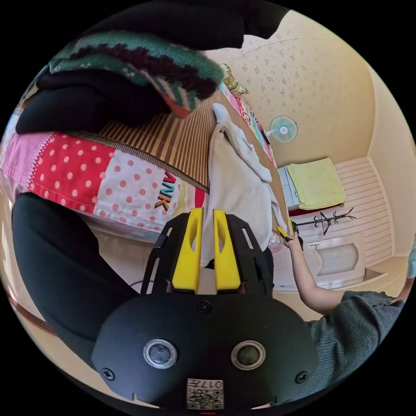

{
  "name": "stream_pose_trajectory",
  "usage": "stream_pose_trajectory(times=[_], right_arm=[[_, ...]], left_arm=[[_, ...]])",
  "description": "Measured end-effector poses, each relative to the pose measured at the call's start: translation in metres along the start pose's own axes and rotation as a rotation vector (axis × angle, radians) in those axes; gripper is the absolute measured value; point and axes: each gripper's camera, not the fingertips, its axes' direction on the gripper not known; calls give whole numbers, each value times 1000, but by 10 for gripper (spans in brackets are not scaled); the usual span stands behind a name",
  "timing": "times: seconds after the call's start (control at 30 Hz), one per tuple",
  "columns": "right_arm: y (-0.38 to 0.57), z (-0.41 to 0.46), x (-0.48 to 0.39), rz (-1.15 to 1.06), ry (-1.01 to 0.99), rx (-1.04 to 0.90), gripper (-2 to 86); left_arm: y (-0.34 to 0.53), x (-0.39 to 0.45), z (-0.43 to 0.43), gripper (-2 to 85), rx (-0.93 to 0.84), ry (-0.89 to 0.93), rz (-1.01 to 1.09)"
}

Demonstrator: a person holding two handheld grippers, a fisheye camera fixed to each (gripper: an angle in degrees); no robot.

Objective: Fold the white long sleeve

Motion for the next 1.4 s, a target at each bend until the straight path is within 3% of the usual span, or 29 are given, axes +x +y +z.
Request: stream_pose_trajectory(times=[0.13,0.27,0.4,0.5,0.67,0.73,0.9,1.07,1.17,1.27,1.4], right_arm=[[-40,-16,20,205,-21,156,125],[-66,-22,22,315,-25,184,54],[-67,-22,-98,-92,-58,227,39],[-22,4,-203,-375,-241,161,37],[124,101,-336,-771,-446,-133,47],[217,168,-364,-895,-445,-359,61],[360,239,-325,-1000,-387,-655,86],[392,207,-232,-972,-284,-774,100],[399,170,-181,-1009,-87,-847,118],[403,125,-140,-997,178,-792,139],[406,91,-100,-951,471,-724,167]], left_arm=[[-4,7,-39,50,45,-19,0],[7,17,-72,50,99,-40,13],[18,30,-77,52,103,-38,70],[24,49,-51,63,35,-53,165],[41,77,25,88,-78,-119,262],[44,85,49,99,-88,-151,248],[56,101,92,158,-182,-166,237],[84,109,142,164,-374,-170,403],[97,114,185,155,-481,-248,484],[107,117,234,134,-607,-334,573],[114,118,266,122,-640,-389,632]])
